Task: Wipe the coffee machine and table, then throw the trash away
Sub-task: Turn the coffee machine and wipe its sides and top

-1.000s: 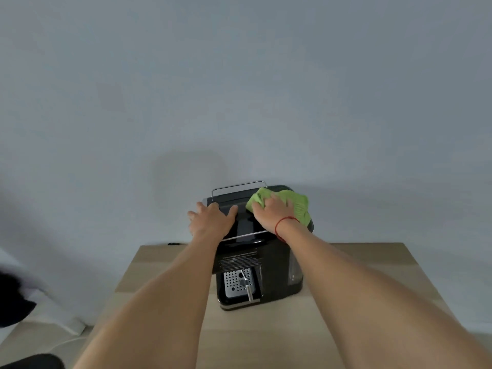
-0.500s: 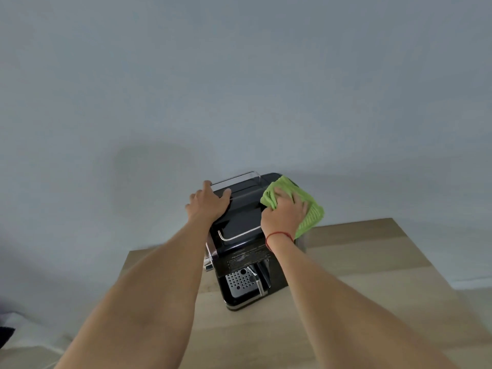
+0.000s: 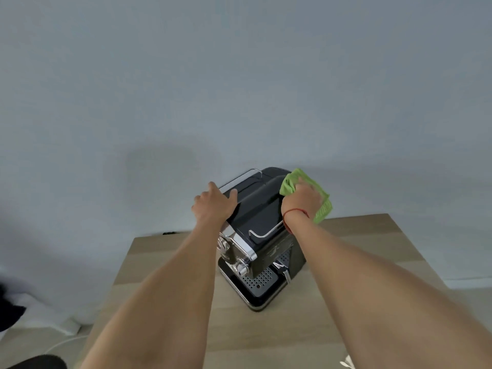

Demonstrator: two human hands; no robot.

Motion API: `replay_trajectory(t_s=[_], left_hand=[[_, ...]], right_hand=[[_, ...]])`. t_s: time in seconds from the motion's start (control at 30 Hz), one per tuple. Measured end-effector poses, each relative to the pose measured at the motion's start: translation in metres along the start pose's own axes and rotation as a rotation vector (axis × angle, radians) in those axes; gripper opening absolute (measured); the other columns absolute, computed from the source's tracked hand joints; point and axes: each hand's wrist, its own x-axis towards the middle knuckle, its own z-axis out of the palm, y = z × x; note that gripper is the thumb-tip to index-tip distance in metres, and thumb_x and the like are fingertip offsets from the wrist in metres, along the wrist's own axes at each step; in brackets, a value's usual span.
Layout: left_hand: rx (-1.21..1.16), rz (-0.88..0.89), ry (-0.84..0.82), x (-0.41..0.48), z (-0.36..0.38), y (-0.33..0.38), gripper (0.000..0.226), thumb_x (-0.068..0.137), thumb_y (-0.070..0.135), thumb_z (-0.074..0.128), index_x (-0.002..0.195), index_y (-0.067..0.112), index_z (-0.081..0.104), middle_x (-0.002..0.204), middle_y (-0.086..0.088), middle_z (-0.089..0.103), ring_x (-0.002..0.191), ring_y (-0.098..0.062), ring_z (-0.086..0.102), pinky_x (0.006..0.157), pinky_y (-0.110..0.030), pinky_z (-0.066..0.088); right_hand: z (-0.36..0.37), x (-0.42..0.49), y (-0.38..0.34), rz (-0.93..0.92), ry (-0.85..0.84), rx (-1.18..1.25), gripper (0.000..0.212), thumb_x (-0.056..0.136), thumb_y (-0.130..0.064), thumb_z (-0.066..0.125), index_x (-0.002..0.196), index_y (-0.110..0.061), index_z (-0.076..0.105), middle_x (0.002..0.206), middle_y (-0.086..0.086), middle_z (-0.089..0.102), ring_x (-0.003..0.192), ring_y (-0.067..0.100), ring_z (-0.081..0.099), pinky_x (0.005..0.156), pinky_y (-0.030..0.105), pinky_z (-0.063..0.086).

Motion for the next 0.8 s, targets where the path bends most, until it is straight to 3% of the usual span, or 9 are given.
replay_trajectory(t_s=[0.1, 0.17, 0.23, 0.33, 0.4, 0.5, 0.6, 0.73, 0.8], left_hand=[[0.217, -0.024, -0.003, -0.01, -0.005, 0.003, 0.066, 0.092, 0.064, 0.03, 0.113, 0.007, 0.056, 0.101, -0.01, 0.061, 0.101, -0.032, 0.059, 0.078, -0.035, 0.039], [0.265, -0.02, -0.009, -0.014, -0.007, 0.003, 0.069, 0.091, 0.066, 0.03, 0.105, 0.006, 0.061, 0.089, -0.007, 0.057, 0.089, -0.029, 0.058, 0.071, -0.031, 0.039], [0.232, 0.016, -0.02, -0.01, -0.008, 0.005, 0.067, 0.091, 0.066, 0.032, 0.104, 0.006, 0.06, 0.089, -0.007, 0.057, 0.084, -0.027, 0.055, 0.069, -0.031, 0.04], [0.002, 0.124, -0.185, 0.008, -0.005, -0.001, 0.055, 0.093, 0.057, 0.042, 0.117, 0.011, 0.057, 0.114, -0.009, 0.061, 0.105, -0.03, 0.057, 0.086, -0.037, 0.044], [-0.158, 0.124, -0.251, 0.014, 0.0, -0.005, 0.042, 0.096, 0.048, 0.043, 0.112, 0.013, 0.06, 0.118, -0.009, 0.061, 0.112, -0.031, 0.055, 0.093, -0.037, 0.042], [-0.221, 0.05, -0.147, 0.006, 0.009, -0.003, 0.04, 0.099, 0.039, 0.038, 0.089, 0.007, 0.061, 0.099, -0.016, 0.061, 0.099, -0.037, 0.057, 0.081, -0.035, 0.042], [-0.198, 0.0, -0.115, -0.009, 0.012, 0.001, 0.052, 0.099, 0.041, 0.034, 0.101, -0.002, 0.062, 0.105, -0.022, 0.063, 0.095, -0.038, 0.059, 0.08, -0.039, 0.046], [-0.144, -0.048, -0.172, -0.017, 0.008, 0.01, 0.071, 0.095, 0.058, 0.03, 0.121, -0.003, 0.055, 0.117, -0.021, 0.06, 0.108, -0.038, 0.057, 0.089, -0.04, 0.046], [-0.102, -0.035, -0.178, -0.019, 0.009, 0.015, 0.068, 0.097, 0.055, 0.03, 0.126, -0.002, 0.052, 0.123, -0.021, 0.057, 0.114, -0.038, 0.054, 0.092, -0.04, 0.044]], right_hand=[[-0.01, -0.005, 0.005, 0.005, 0.022, -0.027, 0.034, 0.081, 0.003, 0.046, 0.103, -0.015, 0.064, 0.113, 0.009, 0.061, 0.122, 0.031, 0.044, 0.109, 0.039, 0.03], [-0.009, -0.003, 0.011, -0.018, -0.011, -0.003, 0.03, 0.078, 0.006, 0.044, 0.092, -0.014, 0.063, 0.111, 0.01, 0.061, 0.117, 0.03, 0.047, 0.096, 0.03, 0.034], [-0.005, 0.002, 0.015, -0.05, -0.039, 0.033, 0.032, 0.076, 0.011, 0.043, 0.084, -0.015, 0.06, 0.112, 0.01, 0.061, 0.114, 0.029, 0.048, 0.083, 0.024, 0.031], [-0.005, 0.005, 0.017, -0.05, -0.069, 0.078, 0.047, 0.08, 0.012, 0.045, 0.115, -0.013, 0.063, 0.132, 0.009, 0.053, 0.124, 0.027, 0.043, 0.09, 0.016, 0.028], [-0.007, 0.006, 0.018, -0.051, -0.087, 0.105, 0.053, 0.081, 0.012, 0.045, 0.128, -0.011, 0.057, 0.135, 0.01, 0.049, 0.125, 0.025, 0.043, 0.09, 0.011, 0.024], [-0.01, 0.014, 0.02, -0.125, -0.105, 0.081, 0.05, 0.078, 0.013, 0.045, 0.122, -0.005, 0.06, 0.13, 0.014, 0.055, 0.124, 0.029, 0.046, 0.099, 0.018, 0.031], [-0.022, 0.023, 0.021, -0.218, -0.175, 0.015, 0.048, 0.082, 0.008, 0.045, 0.125, -0.008, 0.06, 0.131, 0.014, 0.058, 0.126, 0.03, 0.049, 0.107, 0.028, 0.032], [-0.039, 0.034, 0.026, -0.263, -0.308, -0.01, 0.052, 0.085, 0.005, 0.041, 0.129, -0.017, 0.057, 0.136, 0.01, 0.054, 0.125, 0.032, 0.05, 0.105, 0.029, 0.036], [-0.038, 0.036, 0.028, -0.297, -0.347, 0.002, 0.054, 0.084, 0.005, 0.039, 0.127, -0.02, 0.059, 0.134, 0.007, 0.056, 0.123, 0.032, 0.052, 0.105, 0.032, 0.04]])
